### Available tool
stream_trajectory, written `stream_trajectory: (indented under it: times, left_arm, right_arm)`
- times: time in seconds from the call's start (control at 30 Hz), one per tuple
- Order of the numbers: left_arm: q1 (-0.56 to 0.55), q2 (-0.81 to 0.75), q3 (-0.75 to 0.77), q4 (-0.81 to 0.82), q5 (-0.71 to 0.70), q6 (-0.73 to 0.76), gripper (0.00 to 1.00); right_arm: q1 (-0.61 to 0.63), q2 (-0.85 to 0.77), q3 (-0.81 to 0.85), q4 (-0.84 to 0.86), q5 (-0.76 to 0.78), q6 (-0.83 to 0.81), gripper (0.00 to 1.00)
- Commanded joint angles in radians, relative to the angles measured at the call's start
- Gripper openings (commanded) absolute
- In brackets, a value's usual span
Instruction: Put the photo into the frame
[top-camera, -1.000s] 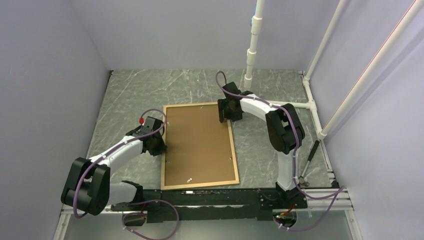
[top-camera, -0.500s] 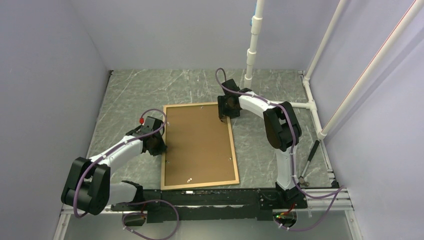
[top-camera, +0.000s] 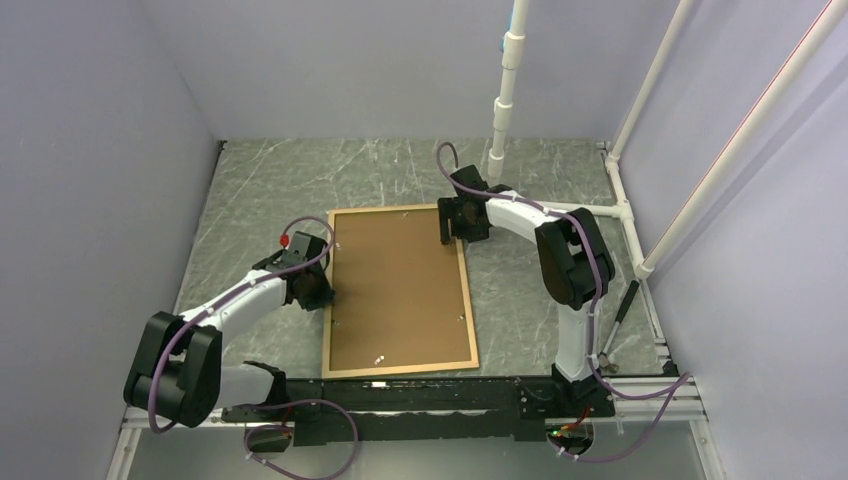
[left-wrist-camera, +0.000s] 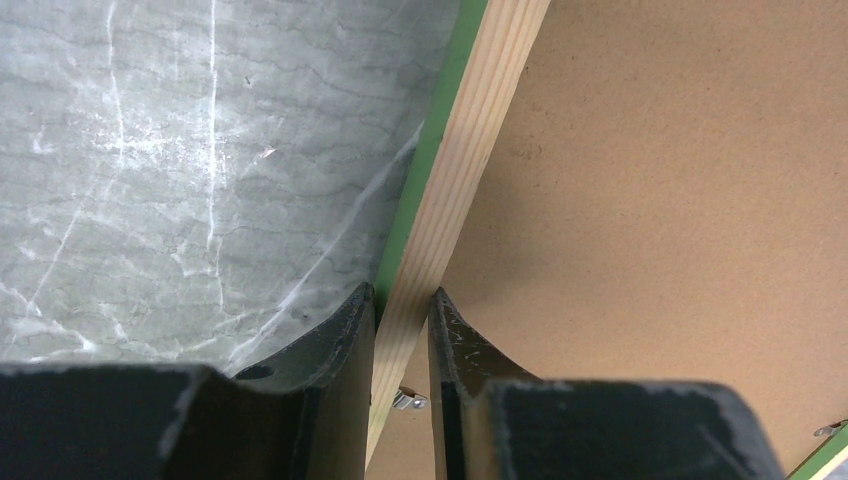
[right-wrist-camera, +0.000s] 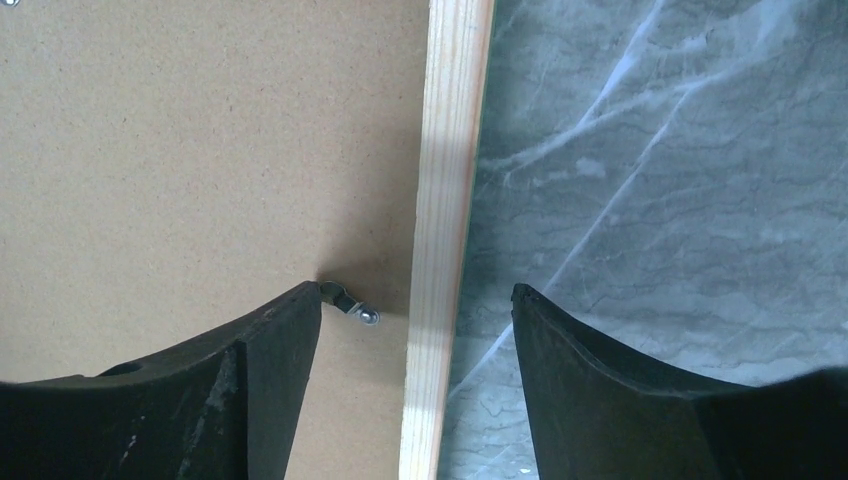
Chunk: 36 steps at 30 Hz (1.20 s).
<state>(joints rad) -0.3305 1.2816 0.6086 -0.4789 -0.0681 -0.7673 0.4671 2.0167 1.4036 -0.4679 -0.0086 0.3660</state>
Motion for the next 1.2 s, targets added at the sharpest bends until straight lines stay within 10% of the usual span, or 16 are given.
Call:
stream_trajectory:
  times: [0.0, 0.6, 0.93, 1.07, 1.17]
  left_arm:
    - [-0.011, 0.081, -0.044, 0.060, 0.010, 0.002, 0.06]
    - [-0.013, 0.064, -0.027, 0.005, -0.029, -0.003, 0.05]
    - [-0.014, 0.050, -0.027, 0.012, -0.019, -0.006, 0.06]
    - [-0.014, 0.047, -0.030, 0.018, -0.014, -0.007, 0.06]
    - [-0.013, 0.051, -0.032, 0.025, -0.012, -0.008, 0.06]
  right_arm:
    - [0.002, 0.003, -0.039, -0.064, 0.002, -0.010, 0.71]
    - [-0.028, 0.004, -0.025, -0.097, 0.106, 0.030, 0.00]
    - [-0.029, -0.057, -0.063, -0.064, 0.016, 0.028, 0.00]
    - [-0.056, -0.082, -0.084, -0.024, -0.048, 0.072, 0.50]
    - [-0.079, -0.088, -0.095, 0.010, -0.091, 0.115, 0.59]
